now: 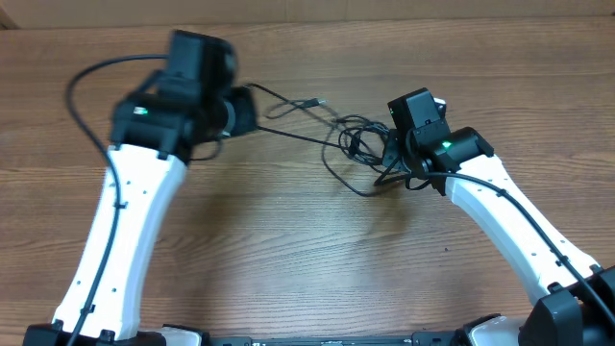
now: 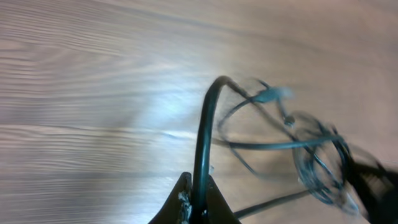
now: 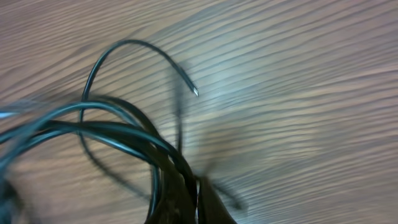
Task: Untangle cables
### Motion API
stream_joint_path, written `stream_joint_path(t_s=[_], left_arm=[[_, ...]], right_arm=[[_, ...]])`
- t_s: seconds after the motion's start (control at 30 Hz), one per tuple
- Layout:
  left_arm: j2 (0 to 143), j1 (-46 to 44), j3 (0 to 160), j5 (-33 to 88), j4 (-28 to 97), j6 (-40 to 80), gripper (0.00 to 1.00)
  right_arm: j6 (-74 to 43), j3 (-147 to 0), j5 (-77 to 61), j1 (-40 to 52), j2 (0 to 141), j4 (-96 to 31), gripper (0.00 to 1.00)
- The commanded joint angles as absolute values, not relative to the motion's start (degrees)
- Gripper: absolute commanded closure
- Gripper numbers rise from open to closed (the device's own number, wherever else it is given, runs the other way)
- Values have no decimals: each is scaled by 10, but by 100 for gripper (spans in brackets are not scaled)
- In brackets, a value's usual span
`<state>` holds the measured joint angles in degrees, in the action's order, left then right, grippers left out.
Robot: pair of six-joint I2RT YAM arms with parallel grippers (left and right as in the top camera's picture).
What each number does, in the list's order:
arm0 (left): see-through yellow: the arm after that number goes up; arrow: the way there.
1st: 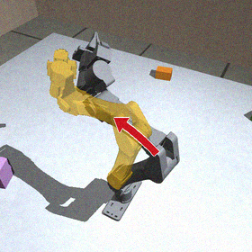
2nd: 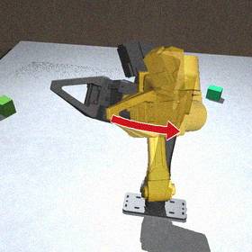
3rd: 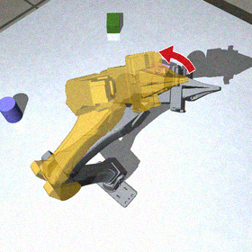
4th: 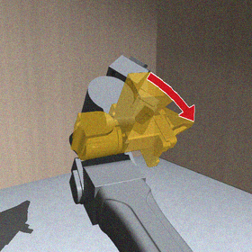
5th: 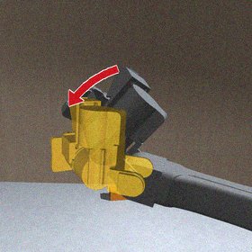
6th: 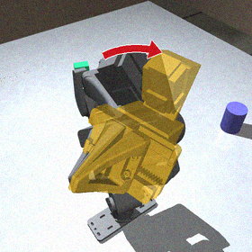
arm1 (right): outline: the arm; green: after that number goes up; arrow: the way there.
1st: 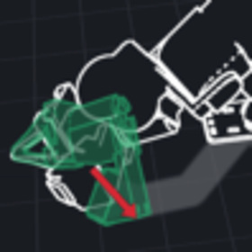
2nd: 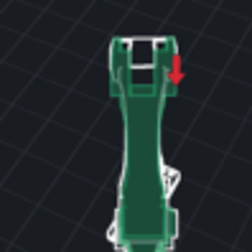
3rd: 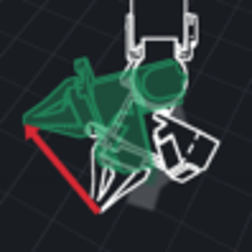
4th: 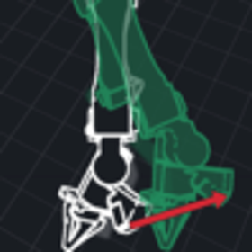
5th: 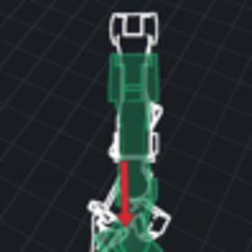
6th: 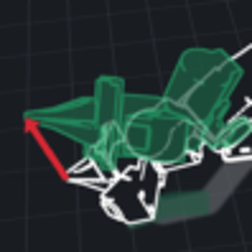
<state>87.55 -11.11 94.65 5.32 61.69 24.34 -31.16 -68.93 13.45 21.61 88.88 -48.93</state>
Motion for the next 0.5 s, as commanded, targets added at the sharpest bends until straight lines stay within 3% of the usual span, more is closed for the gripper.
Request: stream_joint_path(t_s=[0.0,0.13,0.37,0.43,0.47], left_arm=[[844,-46,964,-30,611,249,96],[844,-8,964,-22,613,275,96],[848,-12,964,43,627,268,96],[850,-12,964,41,638,268,95],[851,-12,964,41,645,268,81]], right_arm=[[-319,-686,226,191,893,-498,96],[-316,-687,183,191,893,-486,96],[-171,-687,-120,192,893,-394,96],[-171,-688,-121,192,893,-395,96],[-171,-688,-121,192,893,-397,96]])
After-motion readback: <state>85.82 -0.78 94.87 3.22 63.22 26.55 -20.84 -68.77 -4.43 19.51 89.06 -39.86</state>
